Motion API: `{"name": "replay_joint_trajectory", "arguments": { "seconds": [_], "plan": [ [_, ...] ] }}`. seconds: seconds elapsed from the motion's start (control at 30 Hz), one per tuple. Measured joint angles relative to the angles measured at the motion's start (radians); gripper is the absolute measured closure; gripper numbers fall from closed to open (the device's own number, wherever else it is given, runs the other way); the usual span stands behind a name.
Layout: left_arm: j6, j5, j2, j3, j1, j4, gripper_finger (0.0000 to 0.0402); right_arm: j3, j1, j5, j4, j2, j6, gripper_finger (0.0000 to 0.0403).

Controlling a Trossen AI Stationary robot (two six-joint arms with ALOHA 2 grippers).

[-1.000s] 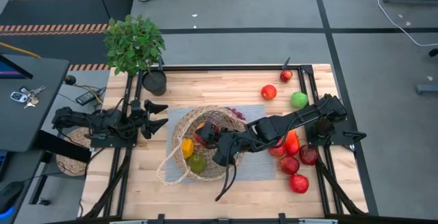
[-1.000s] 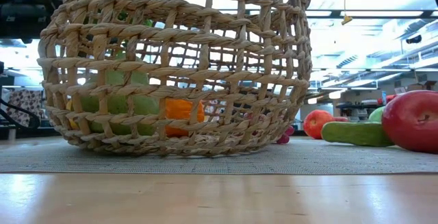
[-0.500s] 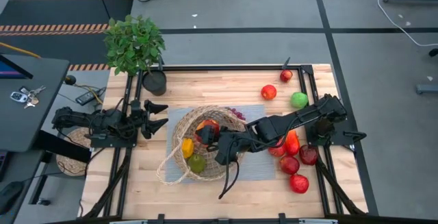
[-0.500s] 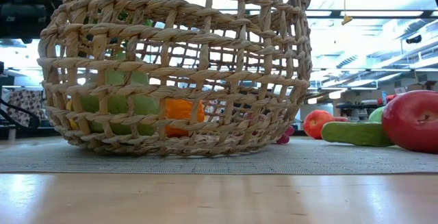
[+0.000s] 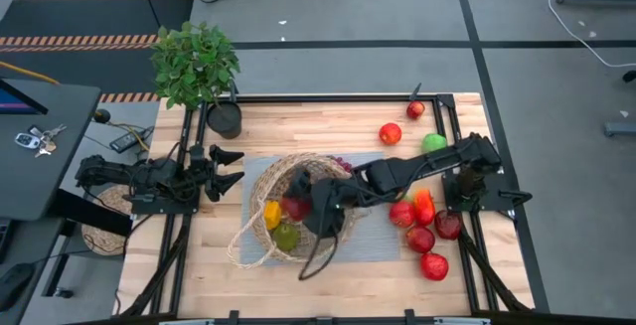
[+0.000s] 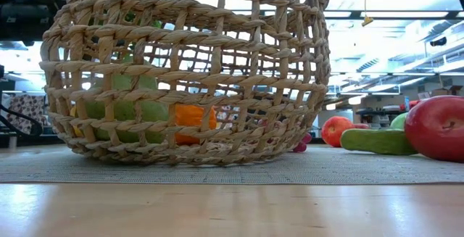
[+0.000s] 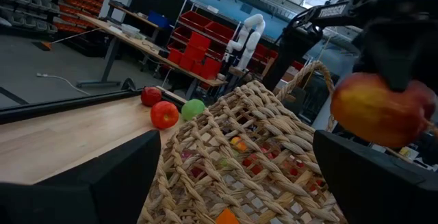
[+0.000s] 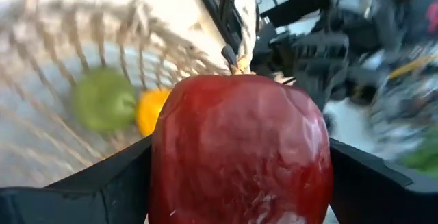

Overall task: Build produce basket
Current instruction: Put the dark red apple into the brown basket

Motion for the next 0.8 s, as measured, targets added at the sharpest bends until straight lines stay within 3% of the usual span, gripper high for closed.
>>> {"name": "replay_joint_trajectory", "arguments": {
  "seconds": [0.23,0.57,0.7,0.8],
  "plan": [
    [0.0,0.0,0.0,0.0,0.0,0.0,0.0012,0.0,-0.042,-0.108,0.002,0.0,0.509,0.0041],
    [0.0,0.0,0.0,0.0,0.0,0.0,0.0012,0.0,-0.064,-0.119,0.039,0.0,1.043,0.0041],
    [0.0,0.0,0.0,0.0,0.0,0.0,0.0012,0.0,-0.07,-0.119,0.047,0.0,1.203,0.0041],
    [0.0,0.0,0.0,0.0,0.0,0.0,0.0012,0.0,-0.072,-0.119,0.048,0.0,1.229,0.0041]
  ]
}}
